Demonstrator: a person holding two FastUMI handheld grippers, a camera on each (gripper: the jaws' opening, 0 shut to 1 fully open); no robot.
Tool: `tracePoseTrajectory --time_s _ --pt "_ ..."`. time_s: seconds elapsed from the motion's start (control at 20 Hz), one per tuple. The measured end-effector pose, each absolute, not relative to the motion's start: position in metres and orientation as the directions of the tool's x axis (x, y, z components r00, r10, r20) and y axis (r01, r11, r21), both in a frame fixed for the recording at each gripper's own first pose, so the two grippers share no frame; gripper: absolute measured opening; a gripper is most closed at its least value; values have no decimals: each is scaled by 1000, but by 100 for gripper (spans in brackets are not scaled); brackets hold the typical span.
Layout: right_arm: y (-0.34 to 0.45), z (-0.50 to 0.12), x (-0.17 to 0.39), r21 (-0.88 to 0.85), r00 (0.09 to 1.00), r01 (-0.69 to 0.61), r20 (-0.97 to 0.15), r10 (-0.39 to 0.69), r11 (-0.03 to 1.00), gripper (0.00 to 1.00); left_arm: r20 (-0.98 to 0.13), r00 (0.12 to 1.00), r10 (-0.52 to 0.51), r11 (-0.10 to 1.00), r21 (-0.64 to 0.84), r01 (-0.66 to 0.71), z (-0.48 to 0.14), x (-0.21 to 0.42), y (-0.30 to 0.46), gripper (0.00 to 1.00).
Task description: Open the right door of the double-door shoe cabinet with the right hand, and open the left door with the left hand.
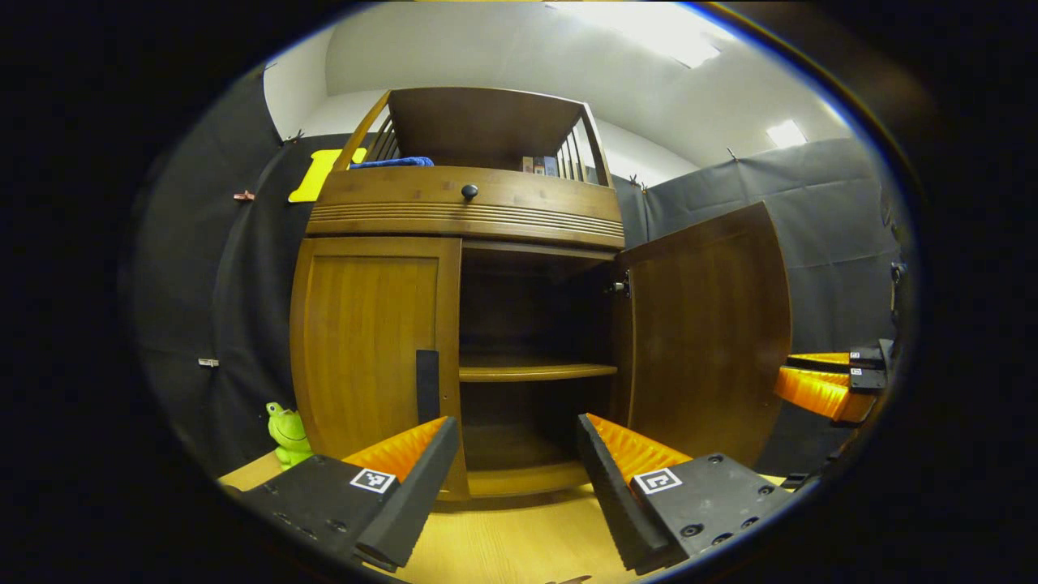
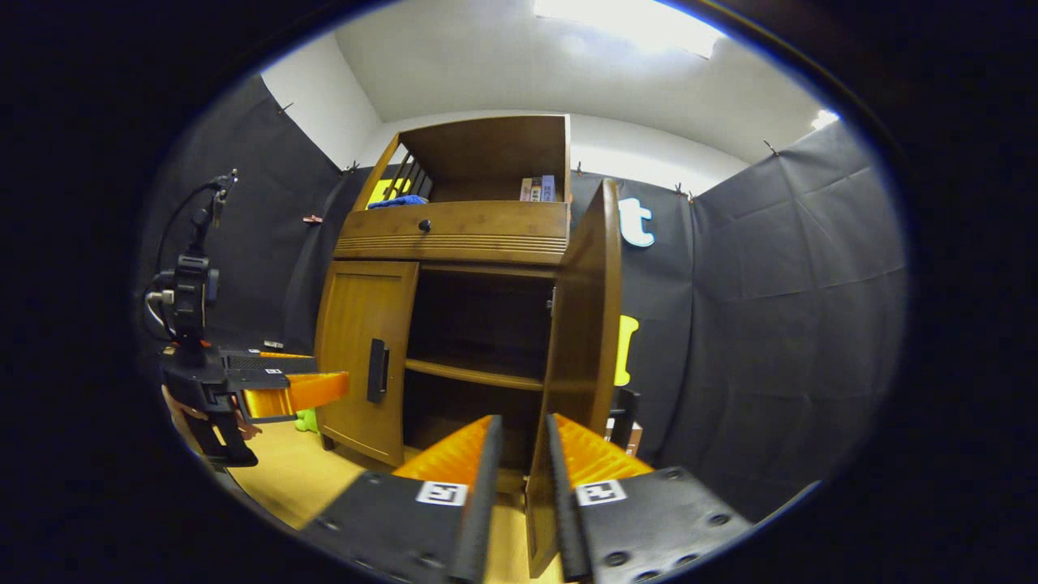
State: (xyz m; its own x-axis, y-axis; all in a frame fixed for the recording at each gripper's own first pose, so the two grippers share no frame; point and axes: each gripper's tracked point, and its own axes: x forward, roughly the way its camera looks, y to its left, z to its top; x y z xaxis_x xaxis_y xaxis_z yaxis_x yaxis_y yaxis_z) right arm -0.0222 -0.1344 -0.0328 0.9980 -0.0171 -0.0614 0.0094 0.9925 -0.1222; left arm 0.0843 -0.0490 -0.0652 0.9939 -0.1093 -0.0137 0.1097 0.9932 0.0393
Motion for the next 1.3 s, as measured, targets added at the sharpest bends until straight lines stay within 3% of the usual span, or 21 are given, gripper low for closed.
tracePoseTrajectory --time_s 0.15,0.4,0.65,0.9,1.15,1.3 --pt "-109 -43 -15 -96 997 -57 -58 52 994 96 7 999 -32 998 58 32 -70 114 -18 89" --pt "-90 -64 4 -43 986 -136 -98 132 990 92 112 992 52 997 56 -59 -62 172 20 89" --pt "-88 -79 19 -66 982 -149 -124 140 987 94 66 996 54 998 38 -56 -87 221 36 88" --pt "-89 -90 28 -47 978 -153 -148 145 987 94 87 992 86 994 65 -92 -98 254 47 83" --pt "-91 -96 35 -75 976 -157 -162 144 985 91 32 998 63 997 46 -64 -117 275 46 67" --pt "-90 -97 34 -53 973 -165 -169 154 985 91 24 997 72 997 36 -73 -118 274 47 36"
